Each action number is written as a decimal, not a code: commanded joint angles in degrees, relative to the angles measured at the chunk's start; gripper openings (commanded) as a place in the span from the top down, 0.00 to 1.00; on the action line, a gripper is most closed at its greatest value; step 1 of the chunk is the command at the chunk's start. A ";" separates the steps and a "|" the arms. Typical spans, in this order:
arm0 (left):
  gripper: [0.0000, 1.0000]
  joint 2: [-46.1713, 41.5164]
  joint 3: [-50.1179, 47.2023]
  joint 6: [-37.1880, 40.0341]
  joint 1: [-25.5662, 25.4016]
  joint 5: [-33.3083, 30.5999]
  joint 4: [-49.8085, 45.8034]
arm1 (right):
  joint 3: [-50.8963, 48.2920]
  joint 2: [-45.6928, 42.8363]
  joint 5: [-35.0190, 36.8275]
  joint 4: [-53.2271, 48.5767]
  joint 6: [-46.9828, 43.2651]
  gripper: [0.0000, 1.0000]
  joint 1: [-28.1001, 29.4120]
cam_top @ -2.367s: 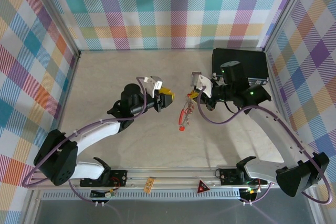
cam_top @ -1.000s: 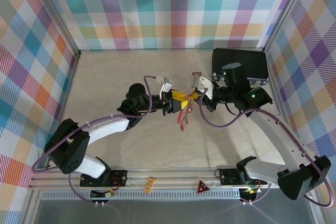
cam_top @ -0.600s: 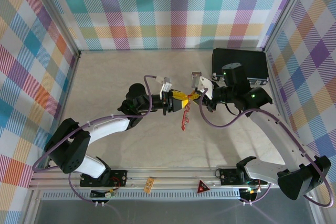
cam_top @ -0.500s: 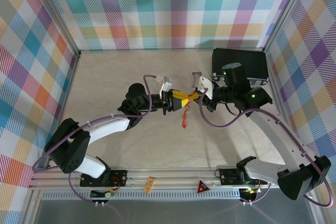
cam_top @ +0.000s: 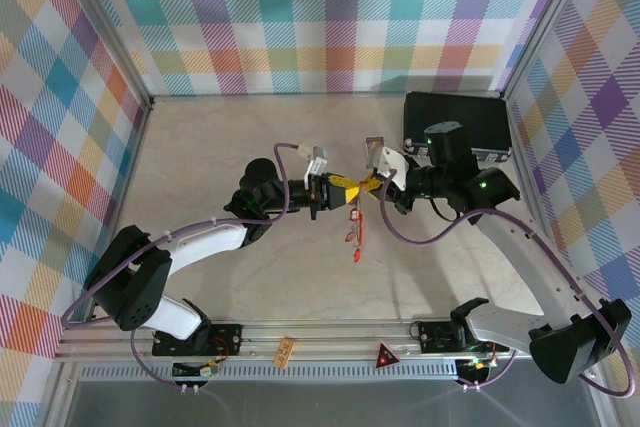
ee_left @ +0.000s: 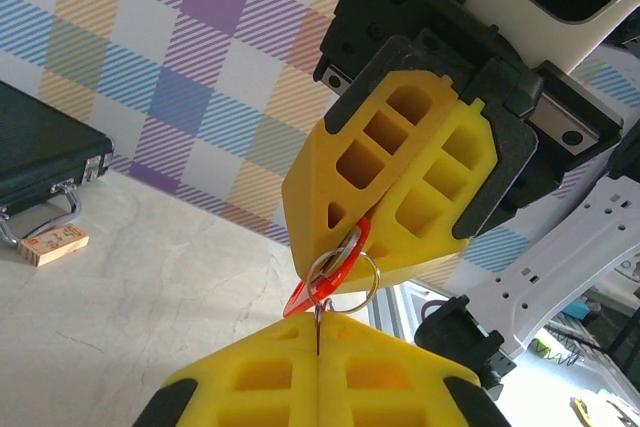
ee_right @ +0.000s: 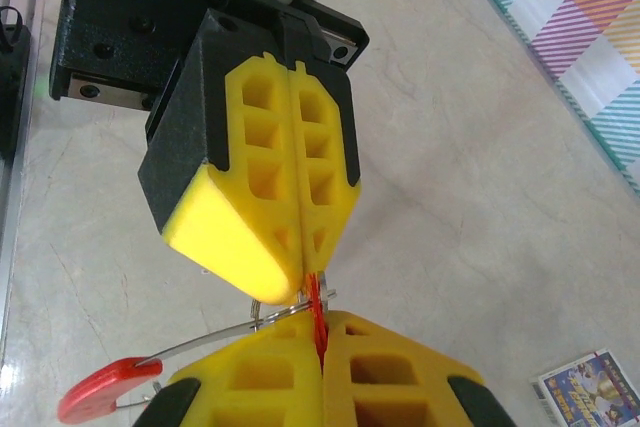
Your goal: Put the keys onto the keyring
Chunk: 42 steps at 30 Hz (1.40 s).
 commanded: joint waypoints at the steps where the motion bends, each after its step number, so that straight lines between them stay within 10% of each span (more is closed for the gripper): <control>1: 1.00 -2.09 0.58 2.21 -0.54 -0.33 -1.10 | -0.83 -1.79 -1.38 2.00 -0.10 1.00 0.42; 42: 1.00 -8.78 -3.07 -3.85 3.01 -2.69 7.07 | -8.75 -3.54 -2.50 5.41 7.18 1.00 0.42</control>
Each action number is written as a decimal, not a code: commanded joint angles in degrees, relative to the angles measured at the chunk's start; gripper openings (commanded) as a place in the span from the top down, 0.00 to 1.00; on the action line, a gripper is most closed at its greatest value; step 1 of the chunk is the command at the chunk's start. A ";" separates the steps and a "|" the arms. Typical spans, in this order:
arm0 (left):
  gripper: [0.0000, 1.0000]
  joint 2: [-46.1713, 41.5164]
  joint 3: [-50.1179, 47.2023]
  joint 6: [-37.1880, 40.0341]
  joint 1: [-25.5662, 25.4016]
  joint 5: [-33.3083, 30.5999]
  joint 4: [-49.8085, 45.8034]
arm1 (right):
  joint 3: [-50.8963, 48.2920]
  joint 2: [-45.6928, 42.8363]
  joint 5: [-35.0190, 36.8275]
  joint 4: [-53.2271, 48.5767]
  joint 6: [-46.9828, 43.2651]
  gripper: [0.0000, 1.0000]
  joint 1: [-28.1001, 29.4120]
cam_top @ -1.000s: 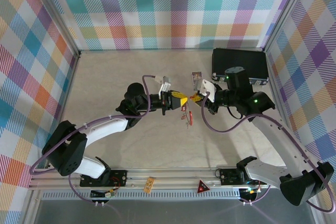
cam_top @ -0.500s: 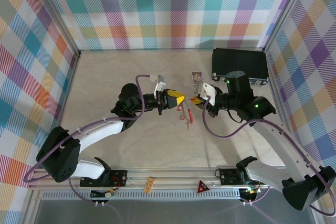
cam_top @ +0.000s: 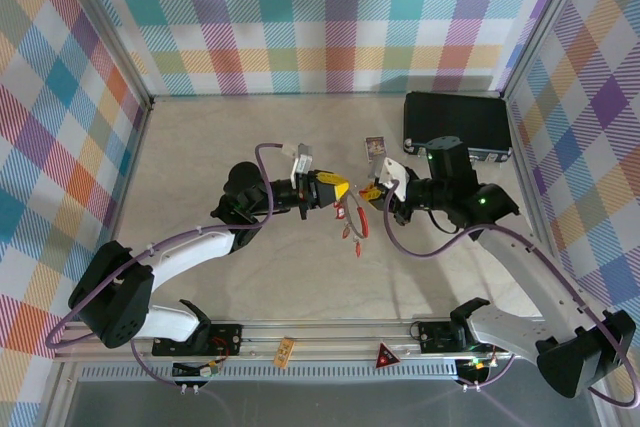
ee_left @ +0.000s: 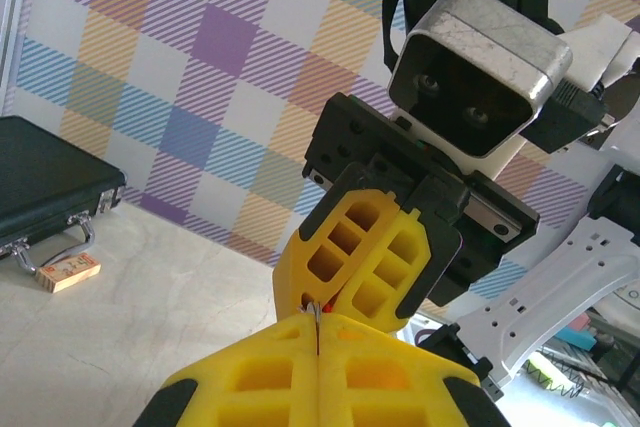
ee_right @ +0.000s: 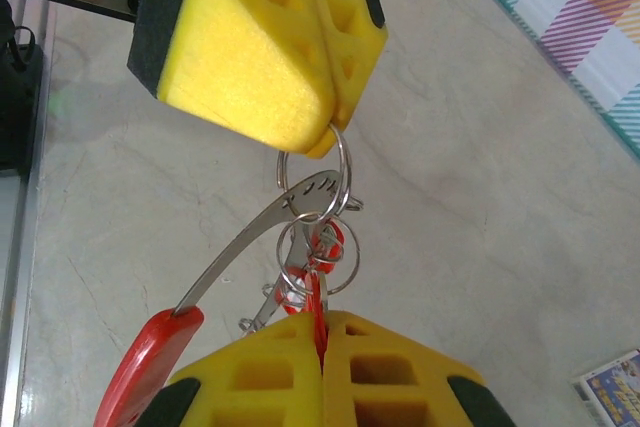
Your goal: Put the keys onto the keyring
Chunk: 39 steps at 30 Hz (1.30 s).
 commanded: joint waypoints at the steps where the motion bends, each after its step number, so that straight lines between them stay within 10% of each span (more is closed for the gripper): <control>1: 1.00 -2.42 -0.27 -1.23 0.94 -1.03 6.20 | -1.05 0.97 -2.53 -0.51 2.00 1.00 -0.11; 39: 1.00 3.27 1.95 5.47 -0.27 4.06 -5.70 | 5.20 3.42 -0.16 -1.30 1.80 1.00 0.05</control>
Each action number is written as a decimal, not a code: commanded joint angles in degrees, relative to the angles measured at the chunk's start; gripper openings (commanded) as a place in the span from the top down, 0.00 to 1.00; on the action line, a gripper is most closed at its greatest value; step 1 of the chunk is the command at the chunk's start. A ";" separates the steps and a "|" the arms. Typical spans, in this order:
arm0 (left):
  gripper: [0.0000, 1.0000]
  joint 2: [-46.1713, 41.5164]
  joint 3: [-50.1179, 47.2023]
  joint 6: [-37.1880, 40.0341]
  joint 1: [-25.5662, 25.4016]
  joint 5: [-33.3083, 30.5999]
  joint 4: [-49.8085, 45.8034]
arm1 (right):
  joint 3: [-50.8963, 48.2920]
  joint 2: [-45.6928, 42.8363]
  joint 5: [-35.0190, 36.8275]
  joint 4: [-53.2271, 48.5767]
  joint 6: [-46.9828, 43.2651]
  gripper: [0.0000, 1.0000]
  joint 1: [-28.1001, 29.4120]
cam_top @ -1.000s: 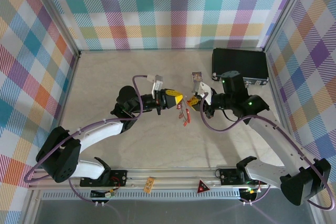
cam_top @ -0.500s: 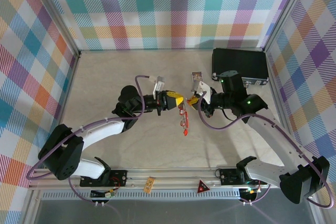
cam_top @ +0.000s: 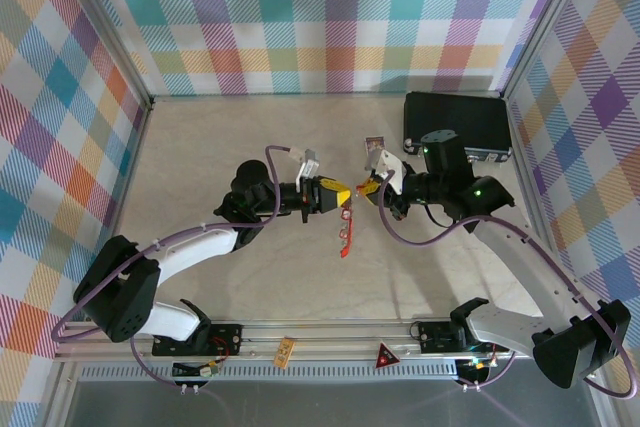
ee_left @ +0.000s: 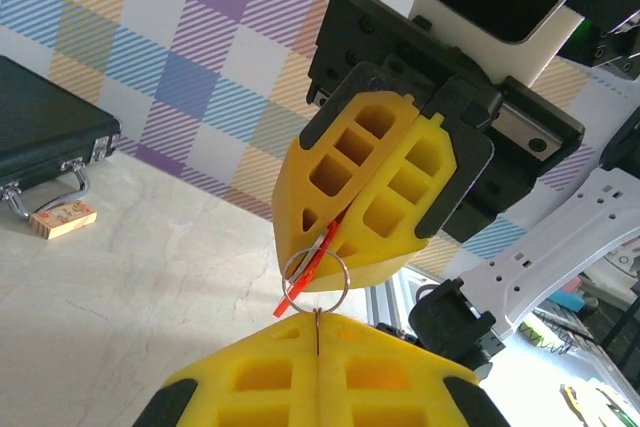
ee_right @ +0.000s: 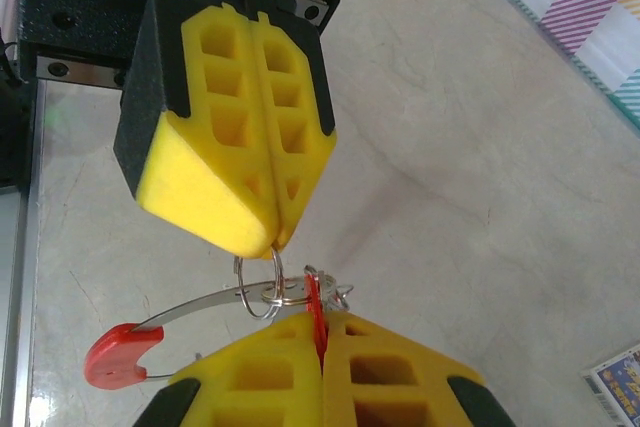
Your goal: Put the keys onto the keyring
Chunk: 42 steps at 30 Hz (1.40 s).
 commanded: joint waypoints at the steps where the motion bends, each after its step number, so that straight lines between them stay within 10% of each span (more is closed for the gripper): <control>1: 1.00 0.89 1.75 2.06 -0.56 0.76 -0.70 | 2.65 0.70 -1.07 -0.87 -0.78 1.00 -0.08; 4: 1.00 0.81 1.92 2.09 -0.57 0.26 -0.77 | 2.93 1.07 -1.03 -0.82 -0.52 1.00 -0.04; 8: 0.55 -0.52 1.07 2.92 -0.24 -2.25 -1.76 | 2.92 0.66 -0.12 -0.56 -0.37 1.00 -0.05; 12: 0.49 -2.49 -0.11 2.44 0.95 -4.67 -1.54 | 2.52 0.03 1.00 -0.42 -0.35 1.00 -0.13; 21: 0.00 -10.99 -2.79 2.96 3.17 -18.02 -7.12 | 2.43 1.60 4.12 1.89 1.24 1.00 -0.05; 30: 0.00 -23.42 -6.68 3.87 3.64 -38.80 -13.68 | 6.36 11.06 4.01 9.23 5.93 1.00 0.44; 42: 0.00 -29.25 -7.83 5.35 3.64 -42.29 -16.74 | 30.06 38.15 2.55 19.23 11.34 1.00 1.72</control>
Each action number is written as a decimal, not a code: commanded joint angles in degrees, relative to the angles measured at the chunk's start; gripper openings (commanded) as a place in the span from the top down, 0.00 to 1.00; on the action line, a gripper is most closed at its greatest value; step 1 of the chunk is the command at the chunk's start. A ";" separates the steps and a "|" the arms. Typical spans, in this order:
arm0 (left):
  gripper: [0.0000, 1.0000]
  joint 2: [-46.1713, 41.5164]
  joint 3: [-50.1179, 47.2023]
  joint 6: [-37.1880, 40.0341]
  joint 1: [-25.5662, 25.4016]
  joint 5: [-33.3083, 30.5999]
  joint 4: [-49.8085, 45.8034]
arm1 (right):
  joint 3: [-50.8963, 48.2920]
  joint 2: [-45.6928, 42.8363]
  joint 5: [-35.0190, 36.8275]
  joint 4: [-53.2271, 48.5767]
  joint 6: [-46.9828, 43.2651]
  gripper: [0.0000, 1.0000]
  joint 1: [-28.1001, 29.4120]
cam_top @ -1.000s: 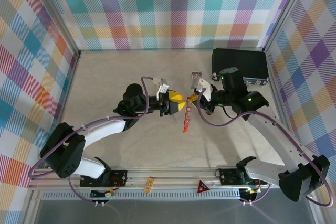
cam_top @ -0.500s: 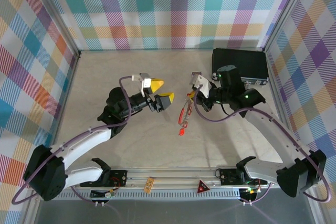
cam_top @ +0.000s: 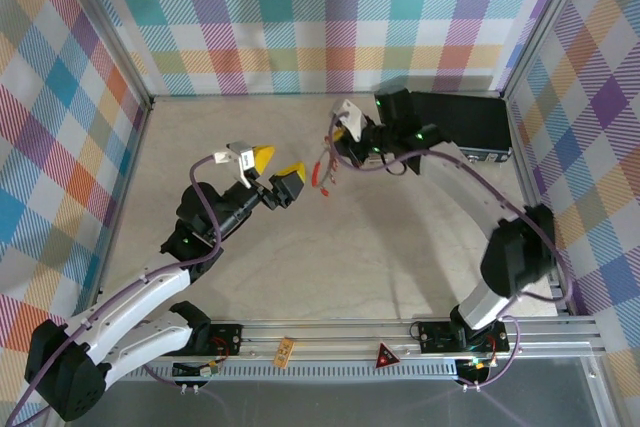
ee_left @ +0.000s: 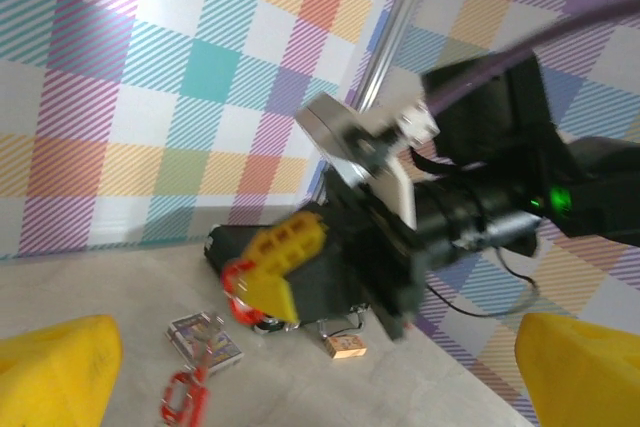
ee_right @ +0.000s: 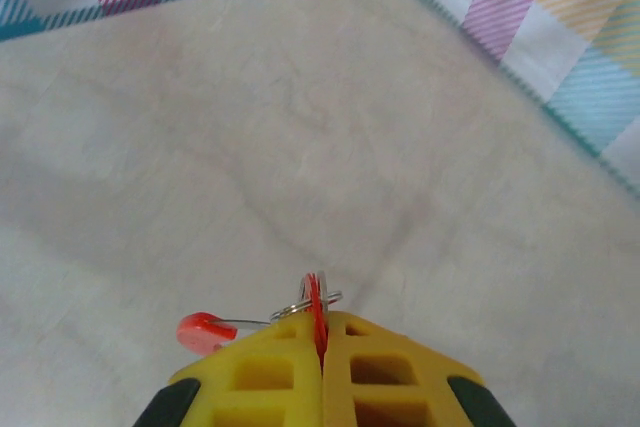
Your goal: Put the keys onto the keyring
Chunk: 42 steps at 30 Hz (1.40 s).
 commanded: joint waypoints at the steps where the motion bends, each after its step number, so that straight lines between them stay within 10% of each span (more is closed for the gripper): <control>1: 0.00 -1.44 -0.81 1.46 0.67 -2.48 -1.89 | 9.83 7.68 -2.69 5.63 3.23 1.00 0.56; 14: 0.00 -7.69 -2.76 5.08 0.62 -7.68 -5.55 | 32.99 29.91 -0.51 6.43 5.26 1.00 2.41; 42: 0.00 -6.07 -3.45 4.31 0.67 -7.37 -3.38 | -12.66 4.91 3.56 17.87 8.76 1.00 5.42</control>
